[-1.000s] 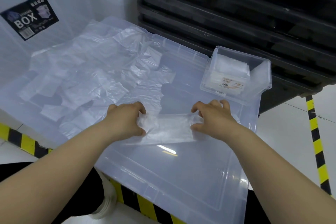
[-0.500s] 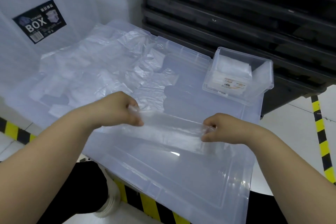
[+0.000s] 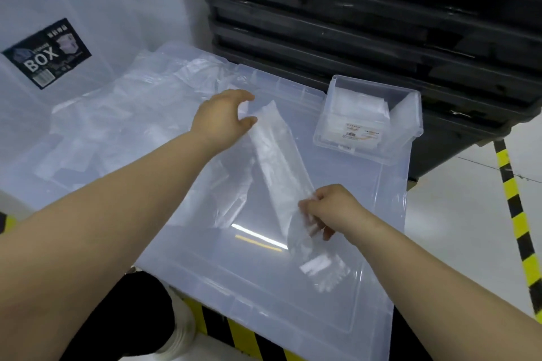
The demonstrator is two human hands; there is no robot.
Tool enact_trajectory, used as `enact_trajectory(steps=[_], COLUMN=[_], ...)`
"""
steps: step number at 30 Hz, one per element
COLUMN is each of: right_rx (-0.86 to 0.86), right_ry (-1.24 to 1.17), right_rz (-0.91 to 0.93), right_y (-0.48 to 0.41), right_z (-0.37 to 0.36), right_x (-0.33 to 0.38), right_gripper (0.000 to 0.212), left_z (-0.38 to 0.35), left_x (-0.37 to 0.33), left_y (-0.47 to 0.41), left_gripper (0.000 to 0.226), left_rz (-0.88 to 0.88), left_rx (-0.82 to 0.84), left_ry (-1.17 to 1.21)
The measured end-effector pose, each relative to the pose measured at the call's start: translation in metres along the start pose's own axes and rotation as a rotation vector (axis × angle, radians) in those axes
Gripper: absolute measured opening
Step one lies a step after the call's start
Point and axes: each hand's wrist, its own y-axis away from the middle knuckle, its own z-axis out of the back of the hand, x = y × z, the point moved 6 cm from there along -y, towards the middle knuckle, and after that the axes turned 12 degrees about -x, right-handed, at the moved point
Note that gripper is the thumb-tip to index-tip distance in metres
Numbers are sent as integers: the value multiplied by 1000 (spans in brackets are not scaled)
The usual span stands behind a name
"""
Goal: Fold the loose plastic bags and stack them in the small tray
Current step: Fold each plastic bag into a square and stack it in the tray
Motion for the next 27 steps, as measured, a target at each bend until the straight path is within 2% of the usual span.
enact_trajectory(steps=[6, 8, 12, 15, 17, 19, 20, 22, 24, 25, 27], right_rx=[34, 57, 112, 111, 13, -166, -252, -304, -189, -69, 141], right_ry=[-127, -184, -259, -105, 143, 454, 563, 638, 644, 679, 784], right_rz=[-100, -127, -166, -142, -26, 173, 302, 627, 975, 1065, 993], right_y=[6, 7, 11, 13, 12, 13, 15, 30, 48, 56, 60], right_z=[2, 0, -5, -5, 7, 26, 31, 28, 12, 1, -14], right_x=[-3, -4, -3, -4, -3, 1, 4, 12, 15, 9, -5], right_gripper=[35, 35, 27, 26, 30, 31, 31, 30, 36, 39, 41], left_z=[-6, -7, -18, -31, -38, -42, -43, -43, -43, -44, -44], left_x=[-33, -30, -22, -24, -25, -24, -22, -21, -20, -20, -19], left_y=[90, 125, 154, 153, 151, 151, 151, 151, 150, 150, 148], left_gripper=[41, 48, 51, 52, 49, 47, 46, 45, 45, 45, 45], left_rz=[-569, -679, -700, -690, -700, -712, -712, -710, -720, -724, -734], left_rx=[179, 246, 305, 296, 299, 314, 315, 316, 315, 315, 300], left_ry=[-114, -137, -154, -151, -144, -122, -117, -109, -105, -104, -102])
